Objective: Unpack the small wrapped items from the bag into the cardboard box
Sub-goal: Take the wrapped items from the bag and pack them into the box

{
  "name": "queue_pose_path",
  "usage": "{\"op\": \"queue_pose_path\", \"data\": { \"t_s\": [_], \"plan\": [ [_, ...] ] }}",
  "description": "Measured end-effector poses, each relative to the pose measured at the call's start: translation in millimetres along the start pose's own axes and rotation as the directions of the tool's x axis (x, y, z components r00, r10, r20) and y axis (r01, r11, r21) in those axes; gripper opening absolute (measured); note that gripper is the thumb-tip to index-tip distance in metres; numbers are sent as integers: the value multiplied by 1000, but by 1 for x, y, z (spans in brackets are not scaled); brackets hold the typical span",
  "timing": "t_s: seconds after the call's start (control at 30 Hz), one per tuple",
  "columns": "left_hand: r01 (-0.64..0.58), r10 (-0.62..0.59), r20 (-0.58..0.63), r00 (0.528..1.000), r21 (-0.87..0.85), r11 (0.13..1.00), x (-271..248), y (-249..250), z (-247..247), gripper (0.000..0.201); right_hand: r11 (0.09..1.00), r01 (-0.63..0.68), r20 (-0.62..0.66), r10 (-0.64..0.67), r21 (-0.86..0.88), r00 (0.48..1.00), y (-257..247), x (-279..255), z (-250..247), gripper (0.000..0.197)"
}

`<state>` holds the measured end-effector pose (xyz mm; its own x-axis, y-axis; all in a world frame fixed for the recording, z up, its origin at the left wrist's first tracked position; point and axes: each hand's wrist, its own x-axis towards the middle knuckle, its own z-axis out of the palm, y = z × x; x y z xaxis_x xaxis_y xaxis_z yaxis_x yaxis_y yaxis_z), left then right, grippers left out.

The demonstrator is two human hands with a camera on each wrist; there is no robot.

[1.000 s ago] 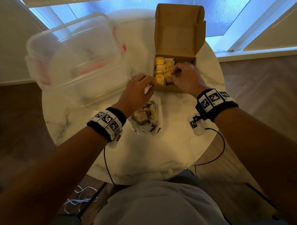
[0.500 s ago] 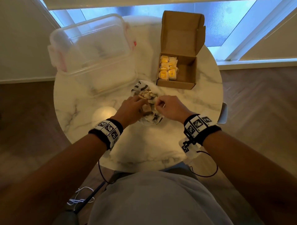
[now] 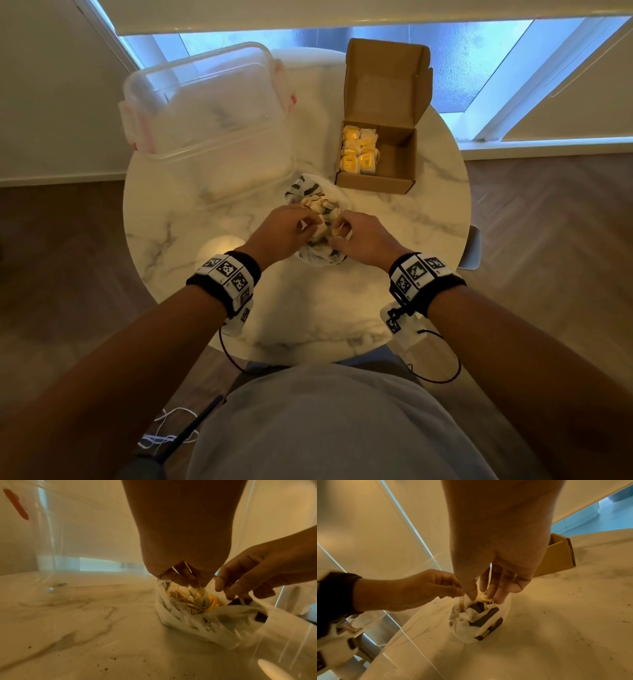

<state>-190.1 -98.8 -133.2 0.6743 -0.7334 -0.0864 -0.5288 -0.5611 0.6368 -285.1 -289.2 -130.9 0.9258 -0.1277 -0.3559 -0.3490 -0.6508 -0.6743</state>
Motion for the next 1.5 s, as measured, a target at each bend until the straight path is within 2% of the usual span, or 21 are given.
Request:
{"op": "queue_pose_path", "data": {
  "t_s": [0.13, 0.23, 0.3, 0.4, 0.47, 0.57, 0.67, 0.77, 0.83, 0.9, 1.0, 1.17, 1.23, 1.33, 1.4, 1.5],
  "plan": [
    [-12, 14, 18, 1000, -144, 990, -4, 12, -2, 19, 999, 39, -24, -38, 35, 999, -11, -1, 5, 36],
    [-47, 54, 30, 998, -197, 979, -7, 20, -4, 20, 998, 67, -37, -66, 2, 997, -14, 1, 9, 25],
    [-23, 23, -4, 1000, -246, 969, -7, 25, -6, 23, 998, 56, -50, -57, -26, 997, -15, 1, 9, 20],
    [49, -63, -44, 997, -272, 961, -4, 28, -8, 26, 997, 16, -58, -20, -75, 998, -7, 1, 6, 24],
    [55, -63, -28, 998, -219, 974, 2, 26, -6, 22, 994, 10, -63, -17, -106, 998, -2, -1, 1, 27],
    [-3, 8, 44, 999, -111, 994, 14, 18, 3, 19, 989, 24, -43, -30, -144, 999, 5, -7, -7, 33],
    [-47, 45, 155, 987, 10, 999, 26, 15, 17, 31, 996, -1, -40, -2, -86, 999, 10, -10, -11, 27],
    [-36, -2, 236, 972, 157, 987, 35, 20, 27, 39, 999, -3, -78, 1, -37, 997, 13, -14, -14, 24],
    [-41, -6, 220, 975, 207, 977, 39, 20, 30, 35, 998, 41, -113, -46, -43, 993, 14, -17, -17, 13],
    [-39, 5, 165, 986, 204, 978, 41, 21, 30, 27, 998, 50, -134, -47, 23, 990, 13, -21, -20, 6],
    [-47, 27, 102, 994, 198, 979, 40, 22, 25, 17, 990, 14, -150, 6, 138, 989, 14, -23, -23, 16],
    [-73, 61, 48, 997, 309, 948, 32, 11, 11, 24, 994, 13, -172, 5, 105, 985, 15, -20, -27, 11],
    [-86, 74, 55, 996, 269, 959, 27, 10, 6, 20, 995, 26, -184, -9, 94, 983, 16, -16, -26, 10],
    [-23, 17, 95, 995, 62, 998, 20, 15, -4, 14, 997, 59, -202, -47, 58, 978, 16, -9, -22, 16],
    [35, -26, 134, 991, -60, 998, 14, 19, -9, 13, 997, 66, -216, -56, 41, 975, 15, -4, -20, 16],
    [84, -60, 109, 992, -228, 970, 7, 24, -11, 10, 996, 77, -230, -63, 52, 971, 10, -1, -18, 15]
  ]
}}
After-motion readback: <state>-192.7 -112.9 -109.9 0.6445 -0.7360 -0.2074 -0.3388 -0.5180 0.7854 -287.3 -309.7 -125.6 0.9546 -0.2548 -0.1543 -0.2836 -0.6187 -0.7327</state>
